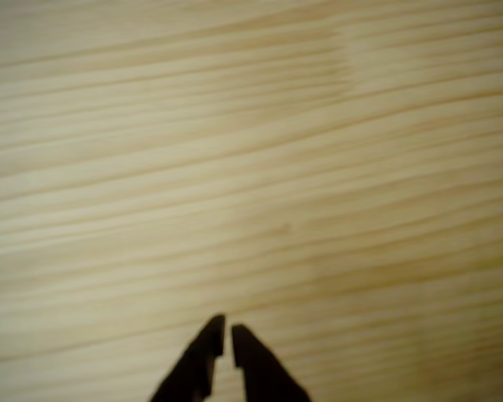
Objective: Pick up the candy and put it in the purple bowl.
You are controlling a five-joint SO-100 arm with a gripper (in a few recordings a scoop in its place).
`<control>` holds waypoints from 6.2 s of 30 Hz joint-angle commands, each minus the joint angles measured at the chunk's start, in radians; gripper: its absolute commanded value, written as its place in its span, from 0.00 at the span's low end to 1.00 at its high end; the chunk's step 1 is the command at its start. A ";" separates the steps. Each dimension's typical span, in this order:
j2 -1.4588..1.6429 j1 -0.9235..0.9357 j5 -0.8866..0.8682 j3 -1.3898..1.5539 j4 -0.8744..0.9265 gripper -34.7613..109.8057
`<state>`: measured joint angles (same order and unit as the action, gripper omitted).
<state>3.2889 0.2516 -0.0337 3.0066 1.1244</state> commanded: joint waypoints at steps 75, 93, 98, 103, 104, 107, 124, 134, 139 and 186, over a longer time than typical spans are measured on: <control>-0.351 -0.549 -0.388 -0.805 0.387 0.24; -0.462 -0.965 -0.502 -0.807 0.479 0.25; -0.454 -1.109 -0.557 -0.758 0.472 0.25; -0.348 -1.241 -0.603 -0.637 0.403 0.24; -0.327 -1.262 -0.603 -0.609 0.385 0.24; -0.259 -1.324 -0.578 -0.531 0.314 0.24; -0.630 -1.605 -0.664 -0.640 0.221 0.24; -0.836 -1.706 -0.767 -0.744 0.187 0.24; -0.854 -1.750 -0.834 -0.730 0.189 0.24; -1.134 -1.885 -1.026 -0.546 -0.405 0.33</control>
<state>2.0970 -1.6260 -1.0431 2.4620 0.7332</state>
